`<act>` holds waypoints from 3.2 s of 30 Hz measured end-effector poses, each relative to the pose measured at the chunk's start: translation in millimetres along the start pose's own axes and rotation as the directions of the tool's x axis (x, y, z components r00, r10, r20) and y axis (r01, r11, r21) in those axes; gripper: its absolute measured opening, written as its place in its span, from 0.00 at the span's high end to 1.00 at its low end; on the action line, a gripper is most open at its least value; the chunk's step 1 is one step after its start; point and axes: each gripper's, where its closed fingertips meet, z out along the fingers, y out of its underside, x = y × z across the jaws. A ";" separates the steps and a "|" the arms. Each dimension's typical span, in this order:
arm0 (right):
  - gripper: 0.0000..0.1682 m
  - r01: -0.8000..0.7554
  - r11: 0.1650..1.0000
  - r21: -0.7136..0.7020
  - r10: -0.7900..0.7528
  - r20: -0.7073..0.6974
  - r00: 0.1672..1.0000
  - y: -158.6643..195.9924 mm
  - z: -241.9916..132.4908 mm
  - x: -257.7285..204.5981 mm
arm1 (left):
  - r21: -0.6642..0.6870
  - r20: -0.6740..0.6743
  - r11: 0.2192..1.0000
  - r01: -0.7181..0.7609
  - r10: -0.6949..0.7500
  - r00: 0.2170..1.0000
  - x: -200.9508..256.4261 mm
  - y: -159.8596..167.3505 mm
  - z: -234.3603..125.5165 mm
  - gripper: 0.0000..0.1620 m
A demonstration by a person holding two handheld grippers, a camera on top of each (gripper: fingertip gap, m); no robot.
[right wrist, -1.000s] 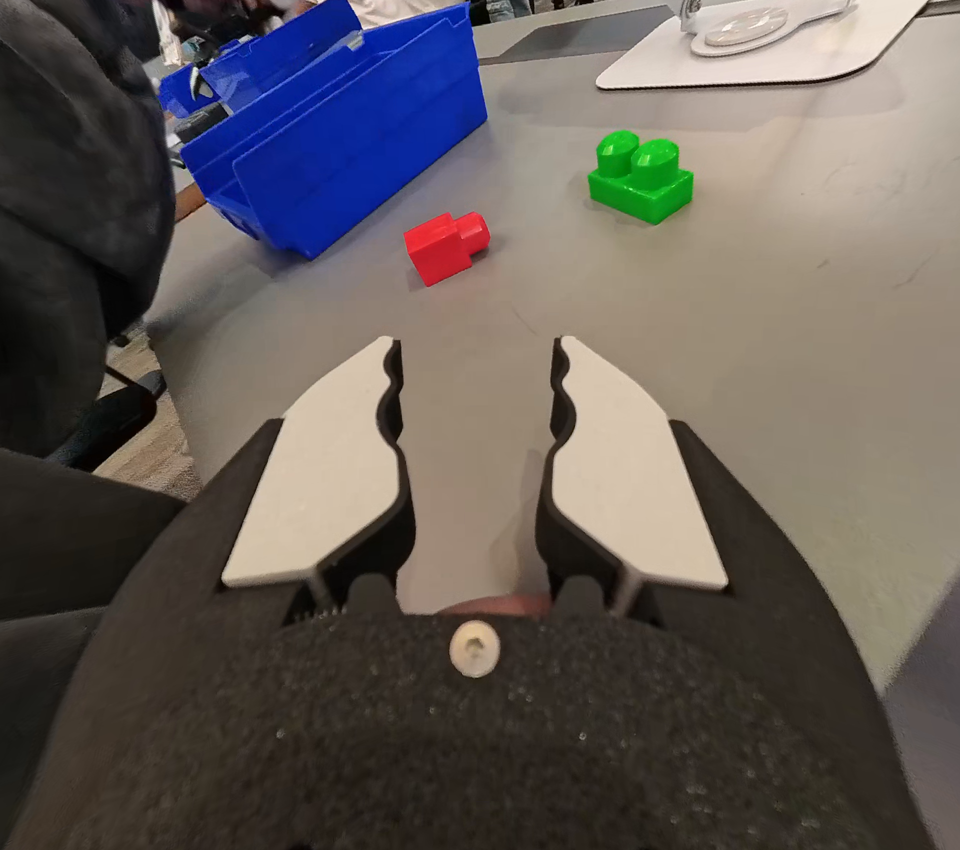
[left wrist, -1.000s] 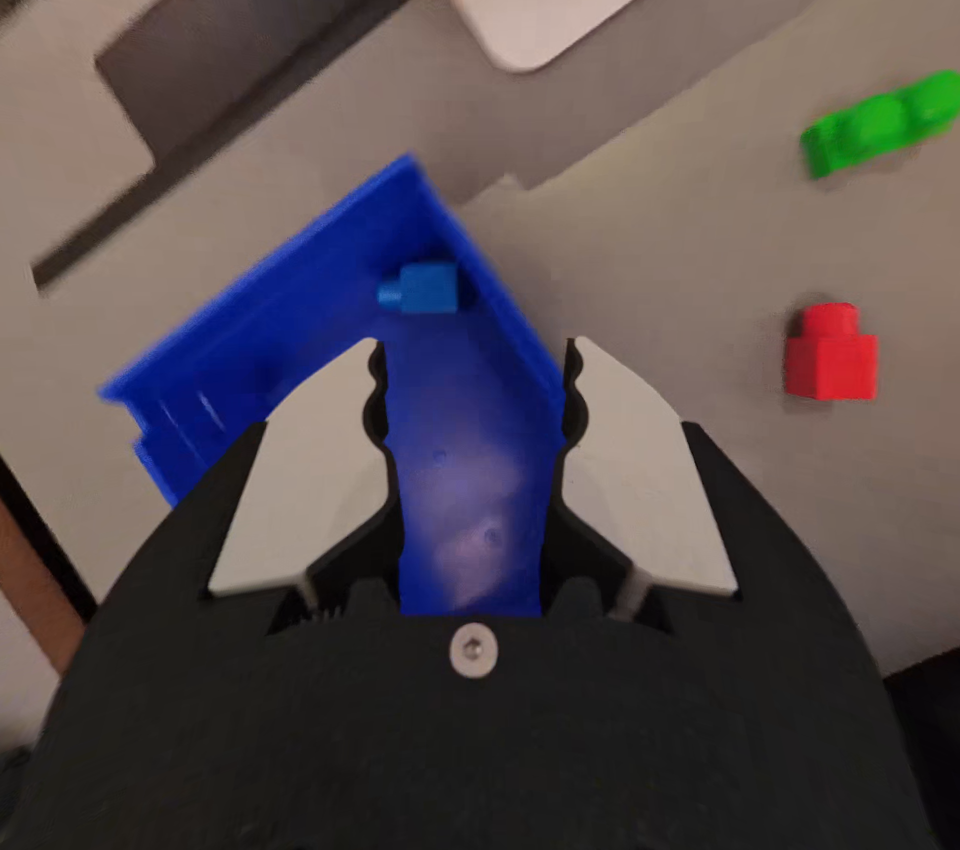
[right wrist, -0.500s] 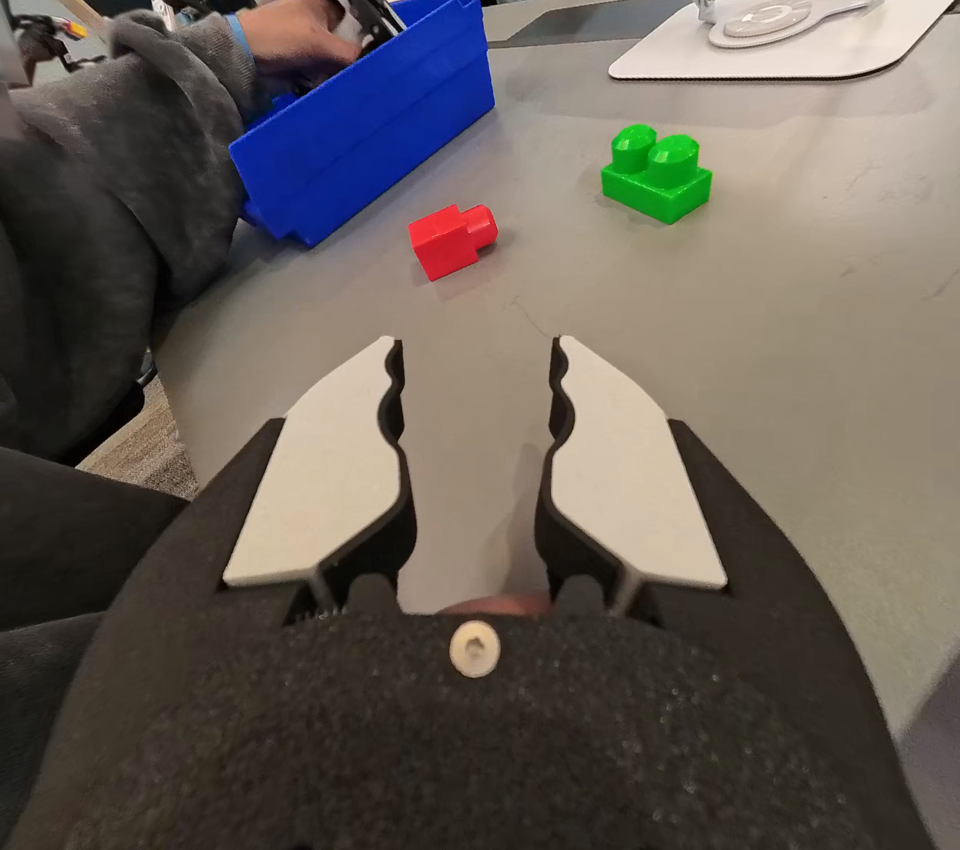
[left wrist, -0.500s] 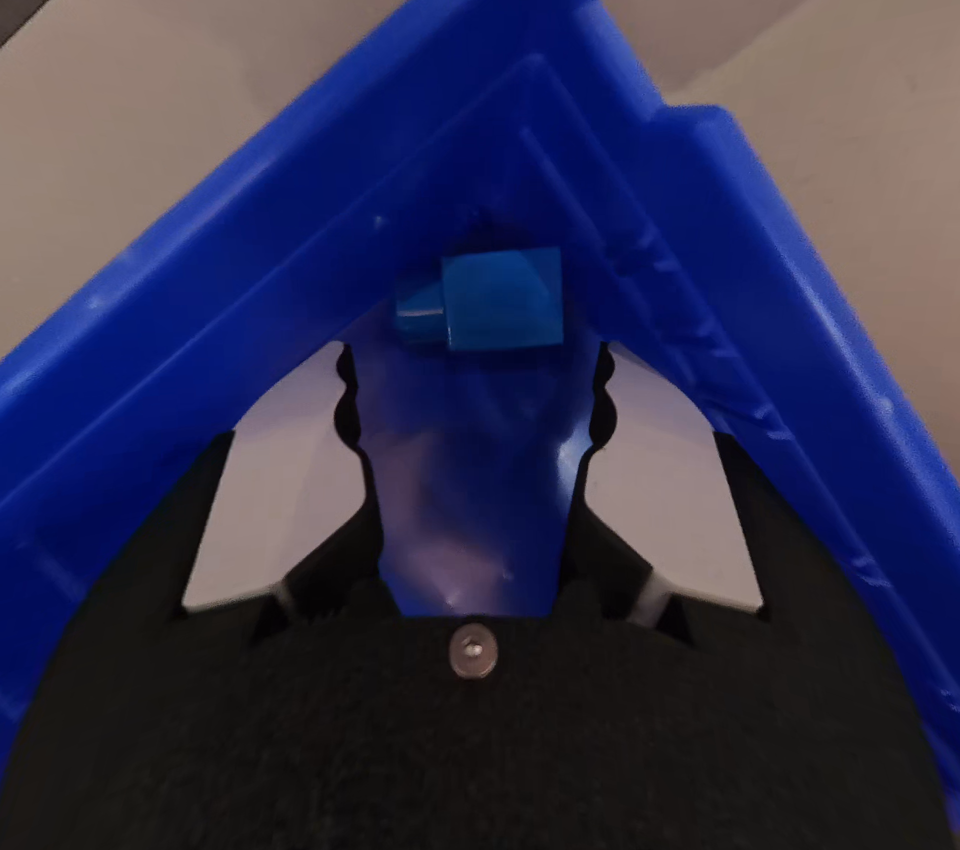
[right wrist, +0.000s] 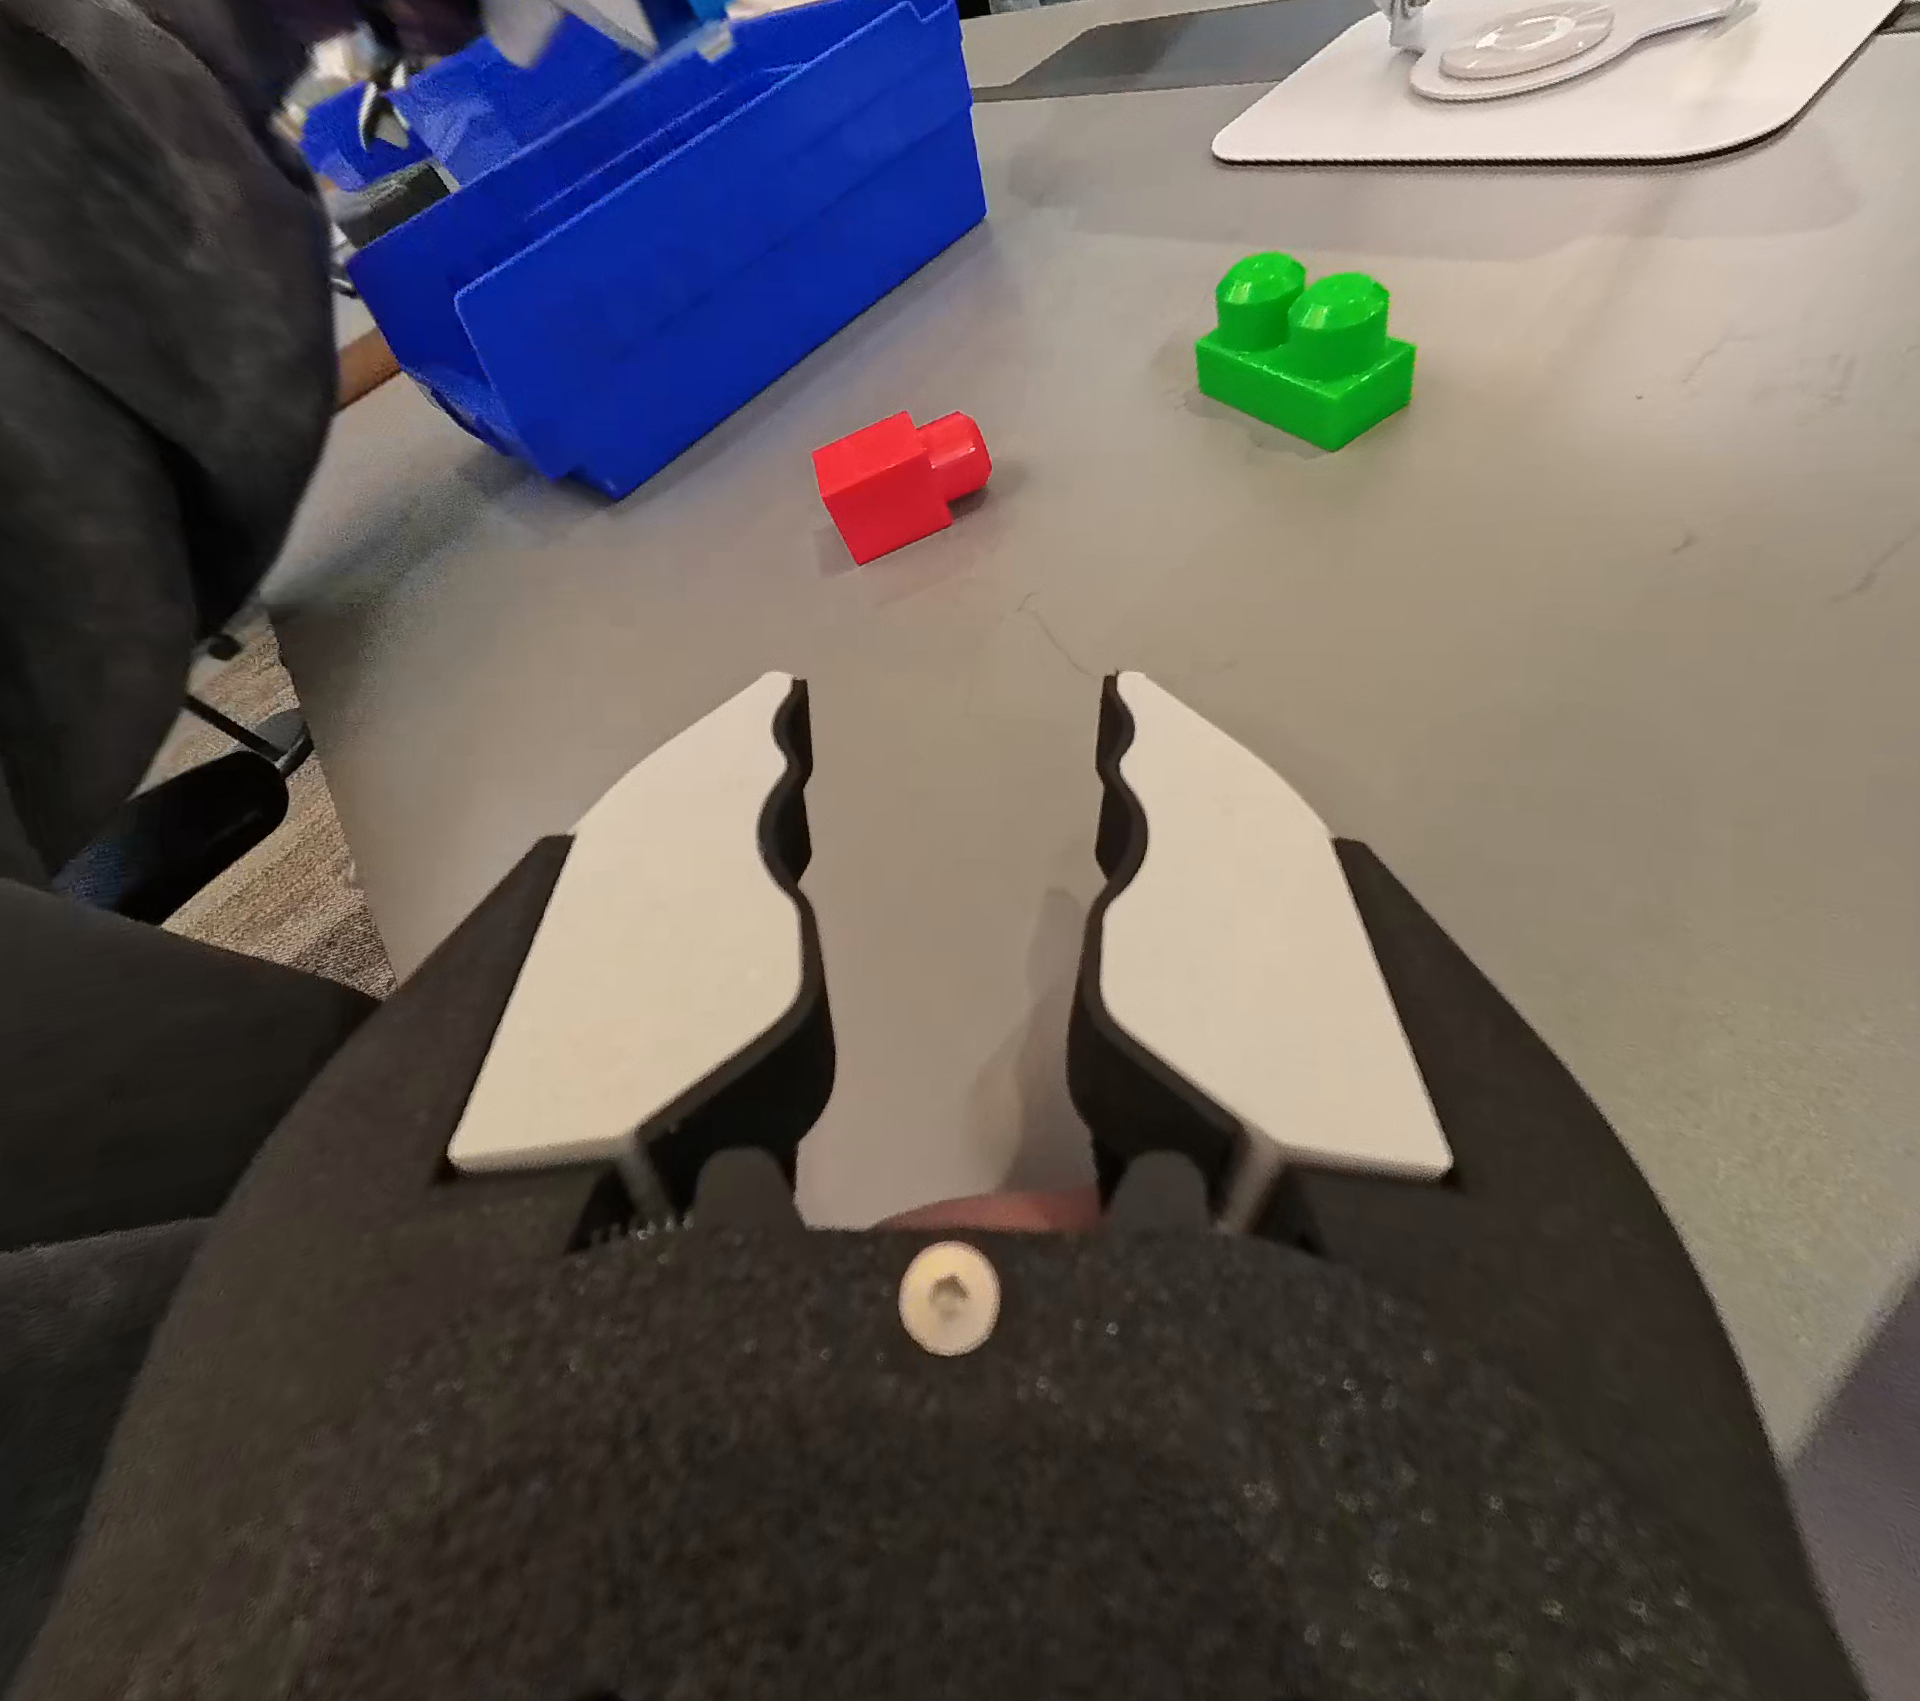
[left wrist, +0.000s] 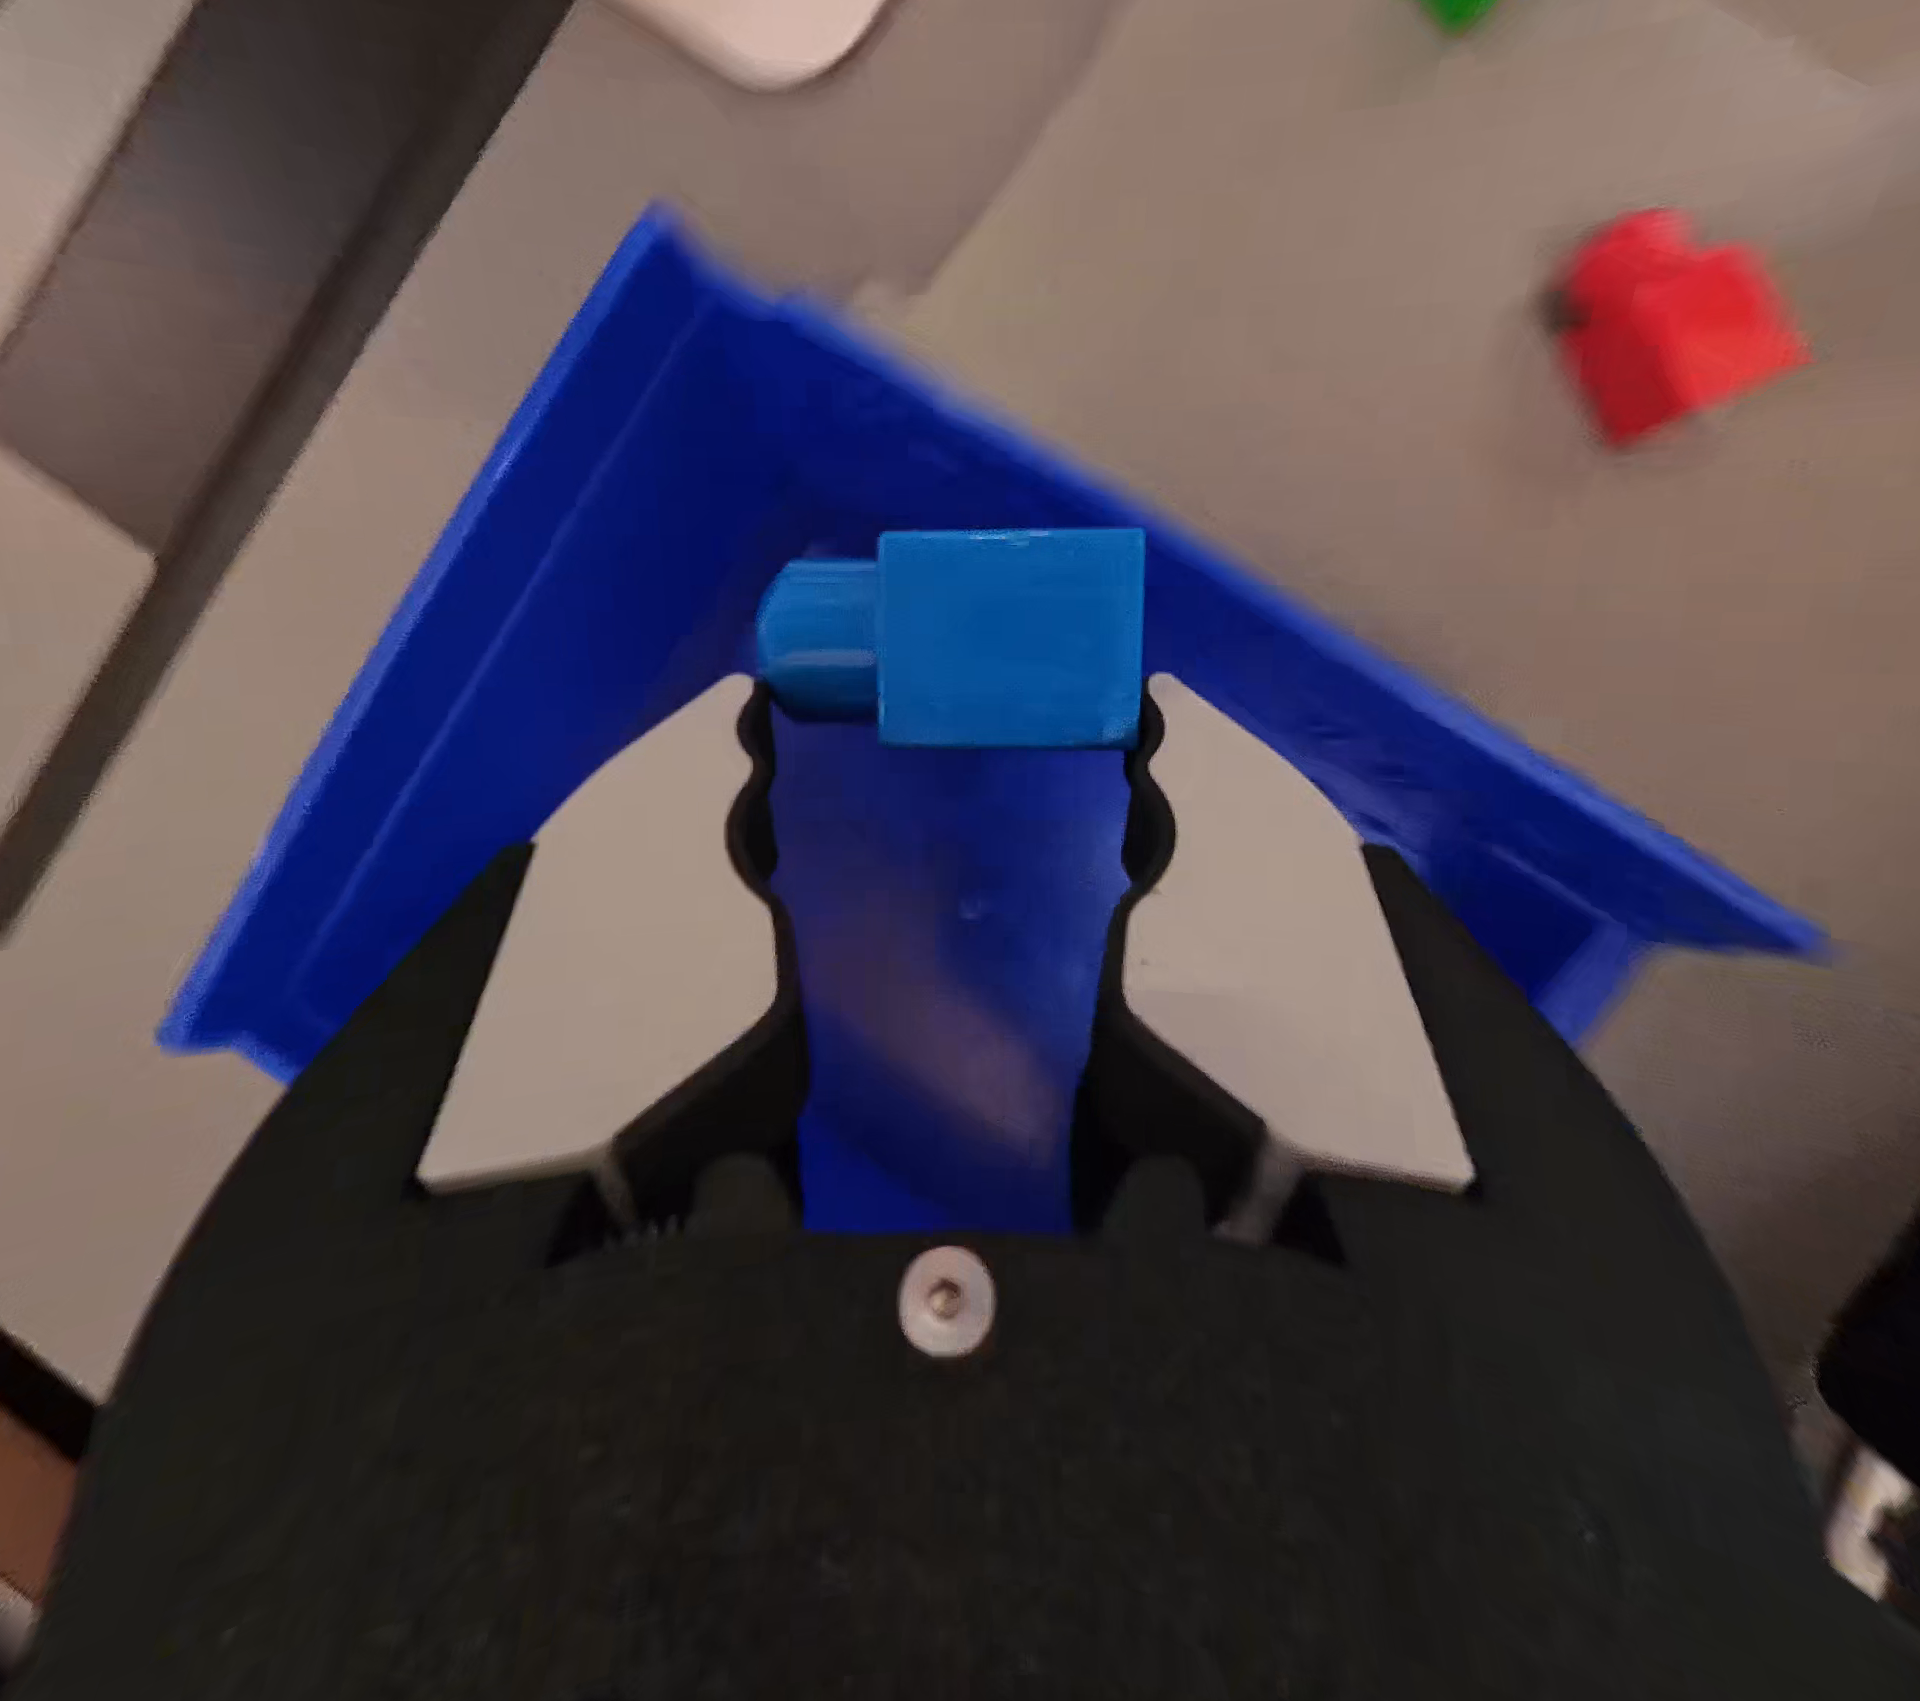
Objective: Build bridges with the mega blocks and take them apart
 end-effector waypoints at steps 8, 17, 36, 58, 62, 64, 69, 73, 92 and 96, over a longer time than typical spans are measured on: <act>0.69 0.003 1.000 0.002 -0.003 0.001 1.000 0.2 -0.7 -0.7 | -0.036 -0.293 0.788 -0.614 0.579 0.761 177.2 -66.5 41.5 0.60; 0.70 -0.011 1.000 0.021 0.011 0.000 1.000 -0.5 -4.7 -0.4 | -0.071 -0.522 0.568 -0.820 0.679 0.515 235.8 -58.3 136.7 0.60; 0.70 -0.028 0.999 0.018 0.028 0.013 1.000 0.6 -5.6 -0.7 | -0.168 -0.430 0.548 -0.819 0.707 0.561 206.6 -47.0 127.2 0.47; 0.70 -0.084 0.996 0.017 0.083 0.059 0.995 1.5 -6.7 -3.8 | -0.180 0.126 0.853 0.490 -0.474 0.871 218.1 -36.2 150.2 0.24; 0.70 -0.099 0.995 0.021 0.098 0.067 0.993 1.1 -7.4 -3.4 | -0.201 0.115 0.826 0.526 -0.514 0.850 214.9 -42.0 152.0 0.32; 0.70 -0.102 0.995 0.022 0.100 0.068 0.993 1.0 -7.5 -3.5 | -0.208 0.141 0.828 0.521 -0.502 0.853 208.9 -44.1 150.7 0.33; 0.70 -0.106 0.994 0.017 0.105 0.072 0.992 1.3 -7.2 -3.6 | -0.254 0.160 0.811 0.527 -0.502 0.850 205.7 -40.9 153.8 0.38; 0.70 -0.112 0.994 0.019 0.110 0.075 0.991 1.0 -7.6 -3.3 | -0.289 0.170 0.806 0.517 -0.488 0.856 206.8 -34.9 159.6 0.37; 0.70 -0.107 0.994 0.011 0.106 0.076 0.991 2.5 -8.0 -4.5 | -0.298 0.166 0.843 0.447 -0.416 0.894 202.9 -35.3 158.5 0.54; 0.70 -0.106 0.994 0.012 0.105 0.076 0.992 2.4 -8.1 -4.5 | -0.188 0.157 0.904 0.383 -0.357 0.921 198.5 -47.6 152.7 0.54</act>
